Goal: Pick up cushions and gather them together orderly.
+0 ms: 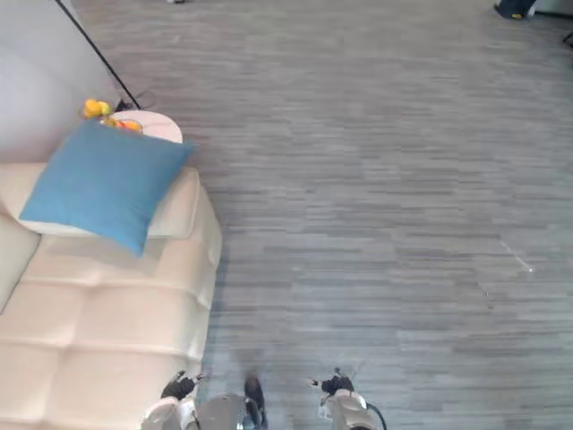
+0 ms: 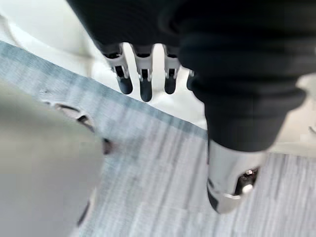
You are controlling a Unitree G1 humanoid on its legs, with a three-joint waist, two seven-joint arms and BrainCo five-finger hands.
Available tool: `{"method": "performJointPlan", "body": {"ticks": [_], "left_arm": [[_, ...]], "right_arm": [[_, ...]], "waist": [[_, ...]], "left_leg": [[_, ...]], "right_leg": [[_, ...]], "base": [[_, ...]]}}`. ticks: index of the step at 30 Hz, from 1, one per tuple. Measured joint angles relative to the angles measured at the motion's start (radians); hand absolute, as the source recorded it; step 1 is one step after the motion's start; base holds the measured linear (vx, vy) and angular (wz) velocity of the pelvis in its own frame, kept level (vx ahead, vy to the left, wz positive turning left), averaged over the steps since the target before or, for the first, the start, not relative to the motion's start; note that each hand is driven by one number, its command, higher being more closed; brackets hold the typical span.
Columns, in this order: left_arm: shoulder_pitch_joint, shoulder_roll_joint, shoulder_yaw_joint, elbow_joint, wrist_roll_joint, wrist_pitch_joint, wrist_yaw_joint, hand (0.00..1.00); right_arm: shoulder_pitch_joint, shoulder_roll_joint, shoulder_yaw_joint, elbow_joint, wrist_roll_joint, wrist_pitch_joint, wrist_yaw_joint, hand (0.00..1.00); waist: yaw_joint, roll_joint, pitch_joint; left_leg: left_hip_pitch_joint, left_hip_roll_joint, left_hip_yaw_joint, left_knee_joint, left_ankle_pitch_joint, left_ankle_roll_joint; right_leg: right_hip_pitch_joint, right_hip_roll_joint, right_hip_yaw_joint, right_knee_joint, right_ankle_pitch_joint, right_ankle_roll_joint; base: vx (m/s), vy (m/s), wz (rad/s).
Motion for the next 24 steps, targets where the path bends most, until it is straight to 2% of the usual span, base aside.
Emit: {"method": "performJointPlan", "body": {"ticks": [1, 2, 3, 4, 5, 6, 7, 9, 10, 11, 12, 13, 14, 15, 16, 17, 18, 19, 20, 22, 23, 24], "left_arm": [[-0.001, 0.008, -0.008, 0.008, 0.000, 0.000, -0.001, 0.00], [-0.003, 0.012, -0.011, 0.012, 0.000, -0.001, 0.000, 0.00], [-0.006, 0.022, -0.017, 0.022, 0.000, -0.002, 0.002, 0.00], [-0.006, 0.023, -0.021, 0.023, 0.000, -0.002, 0.003, 0.00], [-0.004, 0.023, -0.024, 0.022, 0.001, -0.002, 0.003, 0.00], [0.000, 0.022, -0.024, 0.022, 0.001, -0.002, 0.003, 0.00], [0.005, 0.023, -0.023, 0.022, 0.000, -0.002, 0.005, 0.00], [0.032, 0.027, -0.011, 0.015, -0.011, -0.002, 0.006, 0.00], [0.035, 0.020, 0.014, 0.019, -0.011, -0.001, 0.008, 0.00], [0.045, 0.004, 0.025, 0.020, -0.017, -0.006, 0.008, 0.00], [0.050, -0.017, 0.038, 0.021, -0.017, -0.006, 0.008, 0.00], [0.050, -0.020, 0.041, 0.020, -0.017, -0.006, 0.008, 0.00], [0.049, -0.029, 0.048, 0.022, -0.016, -0.005, 0.007, 0.00], [0.040, -0.033, 0.053, 0.020, -0.009, -0.005, 0.003, 0.00], [0.037, -0.032, 0.053, 0.020, -0.005, -0.005, 0.004, 0.00], [0.034, -0.031, 0.051, 0.018, -0.002, -0.011, 0.005, 0.00], [0.034, -0.020, 0.032, 0.019, 0.002, -0.018, 0.004, 0.00], [0.034, -0.016, 0.022, 0.019, 0.003, -0.022, 0.004, 0.00], [0.038, -0.011, -0.003, 0.018, 0.003, -0.029, 0.004, 0.00], [0.037, -0.006, -0.019, 0.017, 0.002, -0.032, 0.002, 0.00], [0.037, -0.004, -0.026, 0.017, 0.002, -0.032, 0.002, 0.00], [0.033, -0.001, -0.033, 0.016, 0.001, -0.033, -0.002, 0.00]], "right_arm": [[-0.003, -0.017, 0.001, 0.002, 0.000, -0.002, 0.003, 0.00], [-0.004, -0.024, 0.001, 0.003, 0.000, -0.005, 0.004, 0.00], [-0.009, -0.040, 0.001, 0.003, 0.000, -0.009, 0.003, 0.00], [-0.008, -0.047, 0.002, 0.003, 0.000, -0.009, 0.003, 0.00], [-0.009, -0.052, 0.003, 0.000, 0.002, -0.008, 0.005, 0.00], [-0.011, -0.056, 0.006, -0.006, 0.002, -0.008, 0.003, 0.00], [-0.007, -0.058, 0.012, -0.003, 0.002, -0.006, 0.004, 0.00], [0.001, -0.052, 0.036, -0.003, 0.002, -0.005, 0.004, 0.00], [0.029, -0.060, 0.048, -0.003, 0.004, -0.006, 0.007, 0.00], [0.019, -0.074, 0.049, 0.002, 0.002, -0.006, 0.006, 0.00], [0.001, -0.081, 0.052, 0.025, 0.001, -0.006, 0.006, 0.00], [-0.003, -0.080, 0.052, 0.028, 0.001, -0.007, 0.006, 0.00], [-0.007, -0.077, 0.052, 0.032, 0.000, -0.007, 0.006, 0.00], [-0.013, -0.077, 0.054, 0.034, 0.002, -0.005, 0.006, 0.00], [-0.017, -0.077, 0.059, 0.034, 0.003, -0.005, 0.004, 0.00], [-0.020, -0.076, 0.067, 0.051, 0.003, -0.005, 0.003, 0.00], [-0.028, -0.078, 0.076, 0.085, 0.004, -0.004, 0.002, 0.00], [-0.029, -0.079, 0.084, 0.092, 0.004, -0.004, 0.001, 0.00], [-0.035, -0.080, 0.093, 0.106, 0.005, -0.005, 0.001, 0.00], [-0.038, -0.079, 0.095, 0.104, 0.010, -0.006, 0.001, 0.00], [-0.038, -0.080, 0.095, 0.104, 0.010, -0.005, 0.000, 0.00], [-0.035, -0.083, 0.092, 0.104, 0.009, -0.005, 0.000, 0.00]], "waist": [[-0.004, 0.007, 0.001], [-0.009, 0.006, 0.000], [-0.021, 0.006, 0.001], [-0.026, 0.006, 0.001], [-0.034, 0.005, 0.003], [-0.049, 0.000, 0.010], [-0.047, -0.018, 0.023], [-0.049, -0.051, 0.016], [-0.055, -0.060, -0.001], [-0.042, -0.030, -0.016], [-0.043, -0.010, -0.030], [-0.045, -0.001, -0.036], [-0.047, 0.014, -0.044], [-0.047, 0.025, -0.034], [-0.046, 0.028, -0.031], [-0.040, 0.029, -0.023], [-0.036, 0.023, -0.020], [-0.036, 0.021, -0.019], [-0.036, 0.020, -0.019], [-0.034, 0.021, -0.019], [-0.033, 0.022, -0.019], [-0.024, 0.021, -0.019]], "left_leg": [[0.043, 0.001, -0.024, -0.015, -0.001, -0.002], [0.056, 0.001, -0.042, -0.015, -0.004, -0.007], [0.085, 0.004, -0.085, -0.022, -0.017, -0.026], [0.098, 0.004, -0.105, -0.033, -0.021, -0.026], [0.119, 0.004, -0.124, -0.049, -0.028, -0.025], [0.152, 0.004, -0.151, -0.067, -0.051, -0.032], [0.193, 0.001, -0.175, -0.076, -0.091, -0.055], [0.238, -0.014, -0.213, -0.079, -0.128, -0.069], [0.276, -0.002, -0.267, -0.082, -0.165, -0.090], [0.279, 0.029, -0.275, -0.064, -0.163, -0.089], [0.238, 0.062, -0.277, 0.024, -0.163, -0.089], [0.208, 0.077, -0.280, 0.079, -0.163, -0.089], [0.118, 0.112, -0.295, 0.260, -0.155, -0.103], [0.011, 0.157, -0.286, 0.472, -0.103, -0.130], [-0.024, 0.179, -0.273, 0.551, -0.080, -0.127], [-0.078, 0.213, -0.222, 0.690, -0.100, -0.119], [-0.106, 0.204, -0.188, 0.707, -0.128, -0.117], [-0.118, 0.193, -0.174, 0.696, -0.139, -0.119], [-0.135, 0.165, -0.132, 0.608, -0.158, -0.121], [-0.174, 0.124, -0.100, 0.377, -0.151, -0.115], [-0.186, 0.115, -0.097, 0.316, -0.141, -0.111], [-0.201, 0.104, -0.091, 0.217, -0.048, -0.103]], "right_leg": [[-0.046, 0.001, -0.034, -0.050, -0.056, -0.048], [-0.069, 0.003, -0.049, -0.098, -0.067, -0.057], [-0.127, 0.015, -0.064, -0.237, -0.069, -0.080], [-0.153, 0.021, -0.057, -0.305, -0.057, -0.089], [-0.184, 0.025, -0.049, -0.405, -0.022, -0.094], [-0.202, 0.031, -0.035, -0.548, 0.053, -0.096], [-0.212, 0.034, 0.005, -0.648, 0.137, -0.096], [-0.223, 0.024, 0.046, -0.642, 0.163, -0.102], [-0.251, 0.036, 0.061, -0.517, 0.198, -0.111], [-0.264, 0.054, 0.039, -0.466, 0.136, -0.129], [-0.261, 0.070, 0.017, -0.451, 0.096, -0.147], [-0.253, 0.077, 0.011, -0.459, 0.087, -0.153], [-0.231, 0.096, -0.014, -0.487, 0.070, -0.164], [-0.185, 0.117, -0.032, -0.522, 0.061, -0.171], [-0.159, 0.127, -0.036, -0.540, 0.056, -0.178], [-0.083, 0.150, -0.040, -0.589, 0.052, -0.187], [-0.016, 0.152, -0.040, -0.641, 0.051, -0.190], [0.011, 0.150, -0.040, -0.662, 0.052, -0.189], [0.057, 0.148, -0.039, -0.712, 0.056, -0.188], [0.103, 0.146, -0.033, -0.763, 0.056, -0.181], [0.111, 0.145, -0.033, -0.768, 0.058, -0.183], [0.120, 0.142, -0.036, -0.773, 0.051, -0.173]], "base": [[0.47, 0.081, 0.54], [0.50, -0.005, 0.63], [0.41, -0.049, 0.67], [0.49, -0.090, 0.86], [0.43, -0.121, 0.92], [0.53, -0.189, 1.08], [0.45, -0.205, 0.97], [0.38, -0.238, 0.81], [0.49, -0.326, 0.69], [0.57, -0.389, 0.55], [0.44, -0.304, 0.11], [0.43, -0.314, 0.24], [0.41, -0.311, 0.36], [0.41, -0.299, 0.38], [0.40, -0.258, 0.27], [0.40, -0.197, 0.11], [0.39, -0.176, 0.05], [0.35, -0.127, -0.05], [0.36, -0.067, -0.13], [0.31, -0.004, -0.12], [0.24, 0.068, -0.04], [0.38, 0.126, -0.08]]}}
